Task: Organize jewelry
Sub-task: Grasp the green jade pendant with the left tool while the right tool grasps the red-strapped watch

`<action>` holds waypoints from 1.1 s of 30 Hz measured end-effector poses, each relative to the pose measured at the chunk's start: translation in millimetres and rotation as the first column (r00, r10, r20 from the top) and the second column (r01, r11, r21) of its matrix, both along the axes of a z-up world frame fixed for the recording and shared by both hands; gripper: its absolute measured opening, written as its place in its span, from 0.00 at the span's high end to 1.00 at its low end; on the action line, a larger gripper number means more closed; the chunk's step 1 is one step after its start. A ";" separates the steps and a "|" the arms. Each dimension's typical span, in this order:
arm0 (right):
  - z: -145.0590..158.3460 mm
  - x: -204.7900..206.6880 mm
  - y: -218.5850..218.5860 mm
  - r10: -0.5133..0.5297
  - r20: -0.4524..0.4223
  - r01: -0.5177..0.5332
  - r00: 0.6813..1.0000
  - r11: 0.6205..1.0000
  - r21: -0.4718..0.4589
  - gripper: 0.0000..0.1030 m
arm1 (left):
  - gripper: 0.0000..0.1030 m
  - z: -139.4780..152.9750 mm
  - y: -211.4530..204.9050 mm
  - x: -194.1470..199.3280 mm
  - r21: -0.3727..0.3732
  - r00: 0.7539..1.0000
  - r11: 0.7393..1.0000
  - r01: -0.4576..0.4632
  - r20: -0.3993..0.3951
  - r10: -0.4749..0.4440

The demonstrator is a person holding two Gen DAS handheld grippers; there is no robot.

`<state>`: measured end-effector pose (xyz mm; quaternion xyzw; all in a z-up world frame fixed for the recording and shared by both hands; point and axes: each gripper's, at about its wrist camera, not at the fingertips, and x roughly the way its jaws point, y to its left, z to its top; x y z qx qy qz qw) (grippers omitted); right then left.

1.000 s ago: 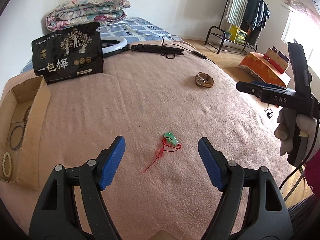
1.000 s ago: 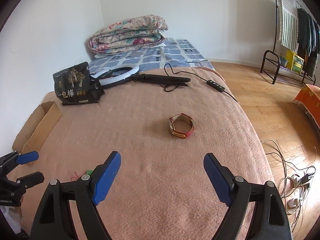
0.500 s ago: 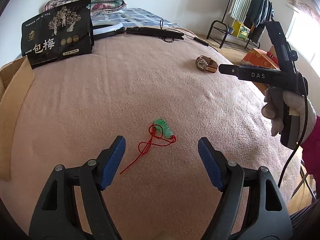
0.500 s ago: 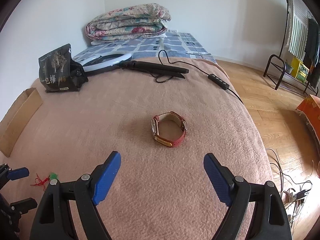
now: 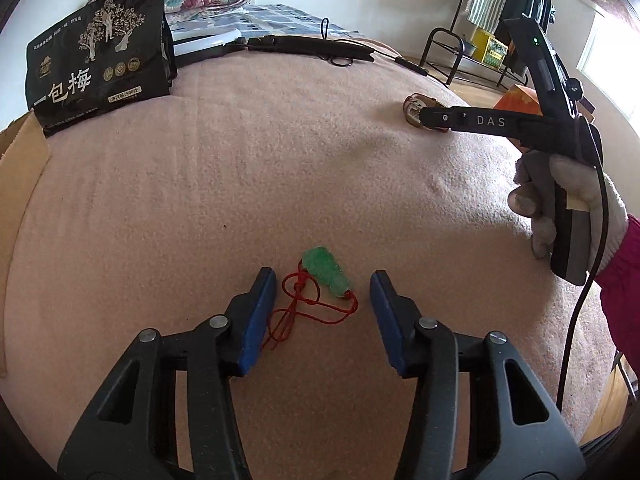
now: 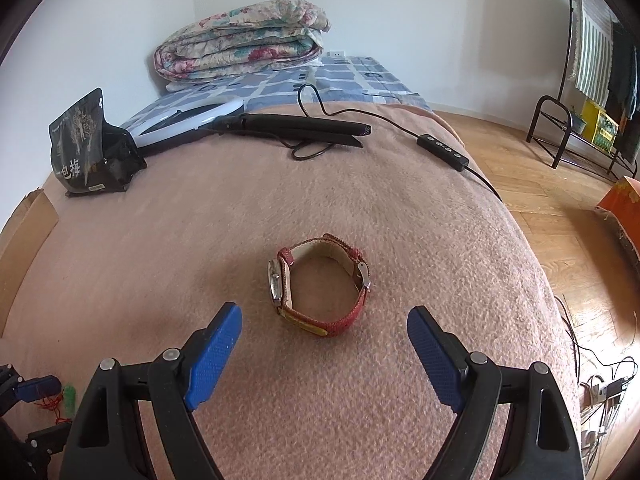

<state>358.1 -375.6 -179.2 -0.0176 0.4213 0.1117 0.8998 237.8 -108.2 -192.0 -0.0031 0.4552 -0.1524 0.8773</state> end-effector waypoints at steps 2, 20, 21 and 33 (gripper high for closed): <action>0.0 4.8 0.7 0.000 0.001 0.000 1.000 1.000 0.004 0.16 | 0.52 -1.0 -2.3 -0.7 0.004 1.000 1.000 0.007 0.011 -0.007; -13.5 24.9 20.0 0.015 -0.039 -0.019 0.999 0.995 -0.101 0.36 | 0.86 -2.8 -0.7 -0.7 -0.032 0.999 0.999 0.031 0.011 -0.030; -13.7 25.1 19.9 0.012 -0.039 -0.016 0.999 0.995 -0.100 0.37 | 0.86 -2.7 -0.8 -0.8 -0.032 0.999 0.999 0.031 0.012 -0.030; -9.2 21.1 16.4 0.013 -0.025 -0.015 1.000 0.997 -0.078 0.43 | 0.90 -1.3 1.8 -0.8 -0.040 1.000 0.999 0.027 0.007 -0.027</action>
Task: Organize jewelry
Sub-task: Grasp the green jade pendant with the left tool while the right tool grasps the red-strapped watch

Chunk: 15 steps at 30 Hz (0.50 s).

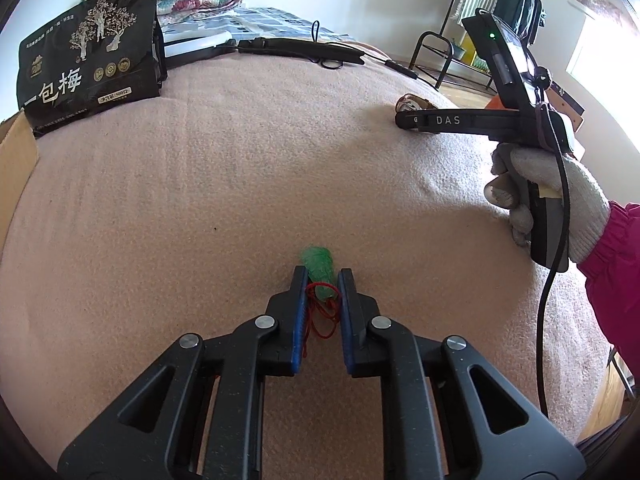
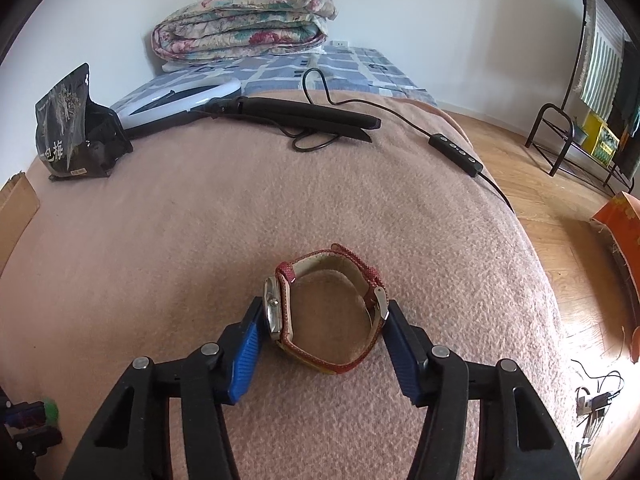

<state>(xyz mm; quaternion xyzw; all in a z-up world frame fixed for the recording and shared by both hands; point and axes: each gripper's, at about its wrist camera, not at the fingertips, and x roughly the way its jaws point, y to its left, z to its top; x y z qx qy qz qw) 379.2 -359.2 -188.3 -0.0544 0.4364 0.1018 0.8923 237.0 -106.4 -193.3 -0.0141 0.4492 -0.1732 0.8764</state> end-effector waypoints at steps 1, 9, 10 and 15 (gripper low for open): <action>1.3 -1.1 -0.1 0.001 0.002 -0.001 1.000 1.000 0.002 0.43 | 0.90 0.4 0.7 0.1 -0.002 1.000 1.000 0.000 -0.002 0.000; 17.6 -13.6 1.4 0.005 0.025 -0.005 1.000 1.000 0.016 0.43 | 0.90 6.7 7.3 -6.2 0.000 1.000 1.000 -0.008 0.002 0.008; 20.0 -15.3 1.9 0.005 0.030 -0.005 1.000 1.000 0.017 0.43 | 0.90 8.1 8.4 -7.3 -0.001 1.000 1.000 -0.010 0.005 0.010; 31.3 -22.0 5.2 0.009 0.046 -0.010 0.999 1.000 0.021 0.43 | 0.90 16.1 12.7 -11.6 -0.003 1.000 1.000 -0.014 0.018 0.014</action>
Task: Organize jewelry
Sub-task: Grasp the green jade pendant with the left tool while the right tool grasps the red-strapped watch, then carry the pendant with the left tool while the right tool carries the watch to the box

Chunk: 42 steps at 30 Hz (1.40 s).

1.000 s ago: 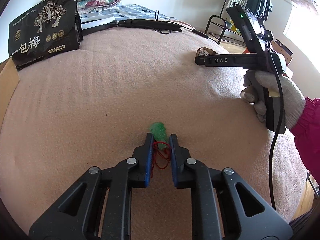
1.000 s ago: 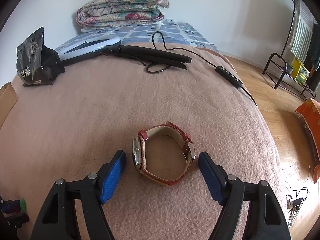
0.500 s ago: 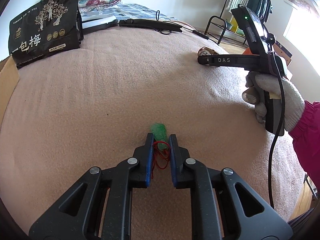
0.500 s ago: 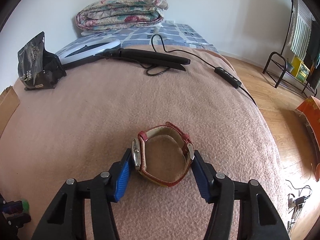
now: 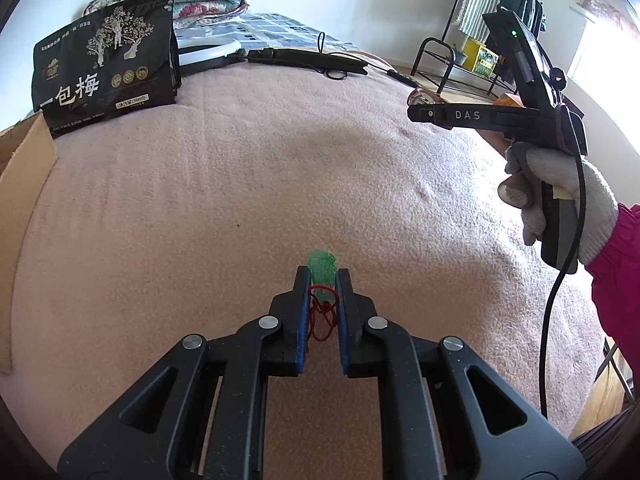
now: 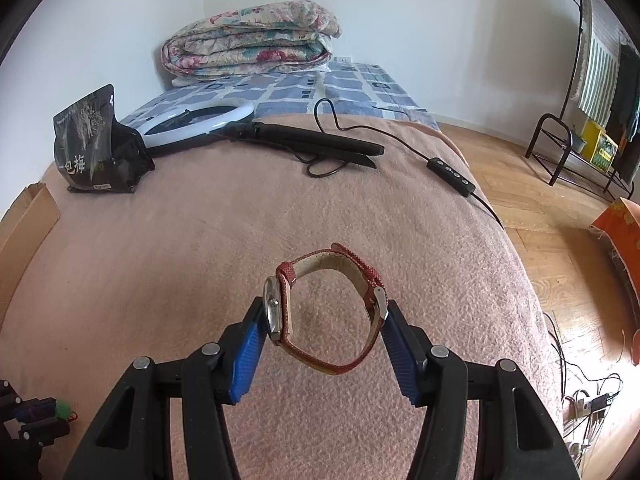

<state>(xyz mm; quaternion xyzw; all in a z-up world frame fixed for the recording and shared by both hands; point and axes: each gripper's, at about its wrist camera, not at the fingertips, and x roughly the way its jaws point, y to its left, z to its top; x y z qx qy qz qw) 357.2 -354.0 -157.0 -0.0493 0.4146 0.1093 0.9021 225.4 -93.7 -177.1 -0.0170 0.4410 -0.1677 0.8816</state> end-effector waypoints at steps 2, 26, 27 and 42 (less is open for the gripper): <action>5.0 -3.6 1.8 0.005 0.005 -0.005 1.000 1.000 0.000 0.43 | 0.90 4.7 2.1 -2.7 -0.003 1.000 1.000 -0.003 0.008 0.003; 92.0 -65.4 71.3 0.135 0.090 -0.135 0.987 0.991 0.000 0.43 | 0.90 82.8 84.8 -45.2 -0.051 0.989 0.993 -0.109 0.092 0.113; 95.2 -67.2 77.5 0.142 0.093 -0.143 0.985 0.990 0.001 0.43 | 0.90 86.6 91.0 -47.3 -0.051 0.988 0.992 -0.116 0.097 0.121; 136.7 -91.7 188.6 0.273 0.141 -0.280 0.952 0.959 0.036 0.43 | 0.90 137.1 204.6 -73.6 -0.040 0.953 0.965 -0.259 0.151 0.262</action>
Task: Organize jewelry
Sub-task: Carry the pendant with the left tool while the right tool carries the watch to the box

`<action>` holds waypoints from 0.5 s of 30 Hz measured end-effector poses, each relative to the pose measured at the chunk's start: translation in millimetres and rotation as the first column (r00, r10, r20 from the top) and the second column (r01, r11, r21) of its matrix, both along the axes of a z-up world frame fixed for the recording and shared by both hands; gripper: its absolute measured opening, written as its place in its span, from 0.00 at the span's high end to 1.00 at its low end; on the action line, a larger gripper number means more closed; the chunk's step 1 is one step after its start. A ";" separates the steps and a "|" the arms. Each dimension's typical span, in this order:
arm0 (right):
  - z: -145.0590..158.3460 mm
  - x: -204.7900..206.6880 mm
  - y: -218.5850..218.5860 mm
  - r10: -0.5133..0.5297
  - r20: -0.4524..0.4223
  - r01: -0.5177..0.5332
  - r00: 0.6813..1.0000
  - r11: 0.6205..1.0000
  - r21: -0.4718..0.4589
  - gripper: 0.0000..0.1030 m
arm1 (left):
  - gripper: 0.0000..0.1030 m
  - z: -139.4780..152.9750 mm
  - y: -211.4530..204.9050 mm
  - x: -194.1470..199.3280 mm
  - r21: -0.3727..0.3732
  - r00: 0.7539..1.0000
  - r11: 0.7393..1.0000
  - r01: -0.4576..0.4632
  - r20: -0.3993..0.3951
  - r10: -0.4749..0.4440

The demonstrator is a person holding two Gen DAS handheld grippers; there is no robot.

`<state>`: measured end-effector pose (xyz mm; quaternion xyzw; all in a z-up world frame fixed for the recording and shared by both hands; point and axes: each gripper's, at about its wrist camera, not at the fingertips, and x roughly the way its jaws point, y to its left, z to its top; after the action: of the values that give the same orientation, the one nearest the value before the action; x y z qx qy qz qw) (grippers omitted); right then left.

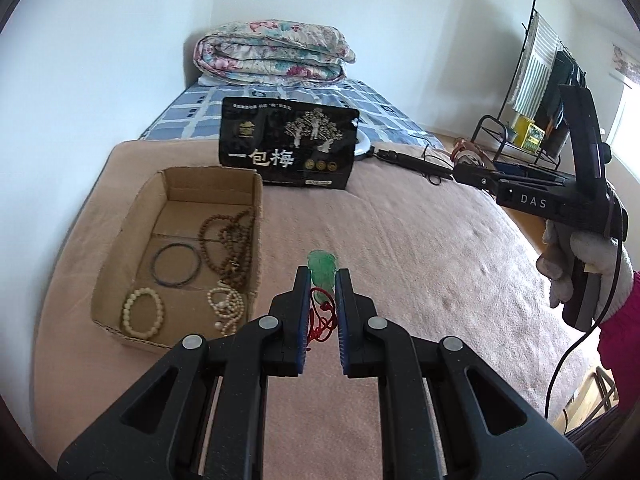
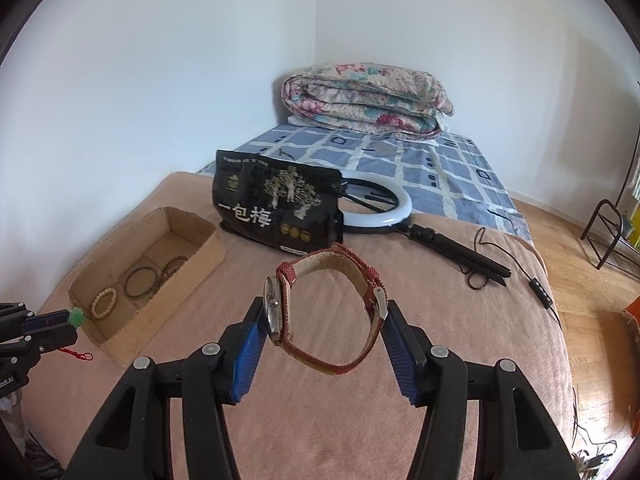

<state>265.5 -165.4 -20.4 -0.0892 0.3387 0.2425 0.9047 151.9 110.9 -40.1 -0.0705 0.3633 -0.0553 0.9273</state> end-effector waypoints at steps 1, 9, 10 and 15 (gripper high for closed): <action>1.5 -1.1 8.9 0.012 0.000 -0.012 1.000 1.000 0.005 0.43 | 0.90 1.9 6.8 -0.7 0.001 1.000 1.000 -0.008 0.003 0.008; 9.3 -5.6 78.1 0.100 -0.001 -0.100 0.995 0.995 0.029 0.43 | 0.90 10.1 63.1 -3.7 0.019 0.997 0.997 -0.071 0.015 0.071; 9.7 -5.4 86.6 0.111 -0.003 -0.111 0.994 0.993 0.031 0.43 | 0.90 10.6 68.8 -4.9 0.018 0.997 0.997 -0.079 0.016 0.079; 8.2 1.6 123.2 0.155 -0.009 -0.155 0.988 0.987 0.038 0.43 | 0.90 6.5 94.1 -3.8 0.010 0.993 0.993 -0.115 0.015 0.115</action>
<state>267.1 -42.1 -12.2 -0.0970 0.3314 0.3188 0.8827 148.1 205.0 -33.6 -0.0861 0.3524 -0.0005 0.9319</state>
